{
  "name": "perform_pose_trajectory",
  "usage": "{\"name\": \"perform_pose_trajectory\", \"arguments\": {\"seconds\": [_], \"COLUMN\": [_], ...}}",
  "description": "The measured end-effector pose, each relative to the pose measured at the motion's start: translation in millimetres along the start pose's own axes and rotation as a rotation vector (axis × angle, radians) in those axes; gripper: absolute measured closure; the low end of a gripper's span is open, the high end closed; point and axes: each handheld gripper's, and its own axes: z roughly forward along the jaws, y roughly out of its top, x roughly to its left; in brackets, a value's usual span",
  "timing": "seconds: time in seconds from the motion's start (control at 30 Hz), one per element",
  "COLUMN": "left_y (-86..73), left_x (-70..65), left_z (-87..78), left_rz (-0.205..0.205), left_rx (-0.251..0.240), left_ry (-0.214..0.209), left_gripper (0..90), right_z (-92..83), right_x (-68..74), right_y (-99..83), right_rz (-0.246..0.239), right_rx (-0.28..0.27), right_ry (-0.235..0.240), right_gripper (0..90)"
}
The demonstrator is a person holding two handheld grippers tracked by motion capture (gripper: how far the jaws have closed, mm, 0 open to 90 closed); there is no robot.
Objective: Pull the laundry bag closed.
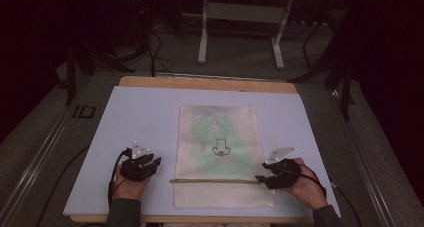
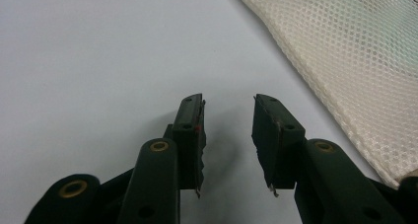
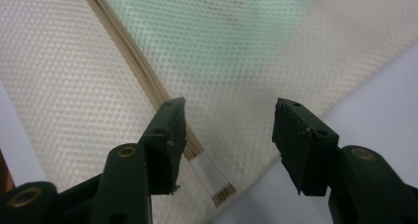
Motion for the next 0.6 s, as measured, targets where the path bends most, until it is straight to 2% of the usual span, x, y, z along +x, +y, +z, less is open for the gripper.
{"name": "perform_pose_trajectory", "arguments": {"seconds": [0.3, 0.53, 0.6], "left_y": [0.0, 0.2, 0.3], "left_x": [-1.8, -2.5, -2.8], "left_z": [0.7, 0.5, 0.2], "left_rz": [0.010, 0.017, 0.025], "left_rx": [0.005, 0.002, 0.002], "left_ry": [-0.002, -0.001, -0.005], "left_gripper": [64.2, 64.2, 64.2], "right_z": [8.8, 15.4, 19.8], "right_x": [8.4, 16.4, 20.6], "right_y": [15.8, 23.9, 27.5], "right_rz": [-0.061, -0.081, -0.102], "right_rx": [0.007, -0.002, 0.006], "right_ry": [0.017, 0.032, 0.042], "right_gripper": [46.6, 46.8, 47.0]}}
